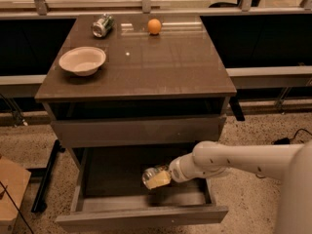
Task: Place 7up can into middle drawer
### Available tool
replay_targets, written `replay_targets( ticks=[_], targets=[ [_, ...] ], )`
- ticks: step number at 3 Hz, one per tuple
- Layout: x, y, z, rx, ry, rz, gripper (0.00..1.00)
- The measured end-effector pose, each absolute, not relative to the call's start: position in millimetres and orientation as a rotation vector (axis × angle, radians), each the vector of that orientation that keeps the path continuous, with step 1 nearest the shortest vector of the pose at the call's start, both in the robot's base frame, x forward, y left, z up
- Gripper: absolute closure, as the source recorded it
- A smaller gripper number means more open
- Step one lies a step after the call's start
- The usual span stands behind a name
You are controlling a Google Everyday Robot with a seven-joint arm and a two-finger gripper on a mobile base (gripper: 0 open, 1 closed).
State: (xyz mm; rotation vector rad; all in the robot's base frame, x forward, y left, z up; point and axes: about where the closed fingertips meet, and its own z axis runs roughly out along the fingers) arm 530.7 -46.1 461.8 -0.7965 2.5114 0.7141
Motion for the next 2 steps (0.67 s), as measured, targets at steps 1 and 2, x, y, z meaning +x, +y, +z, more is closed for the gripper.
replay_targets(
  ticks=[1, 2],
  targets=[
    [543, -36, 433, -0.809, 2.56, 0.657, 0.92],
    [548, -32, 408, -0.815, 2.616, 0.611, 0.77]
  ],
)
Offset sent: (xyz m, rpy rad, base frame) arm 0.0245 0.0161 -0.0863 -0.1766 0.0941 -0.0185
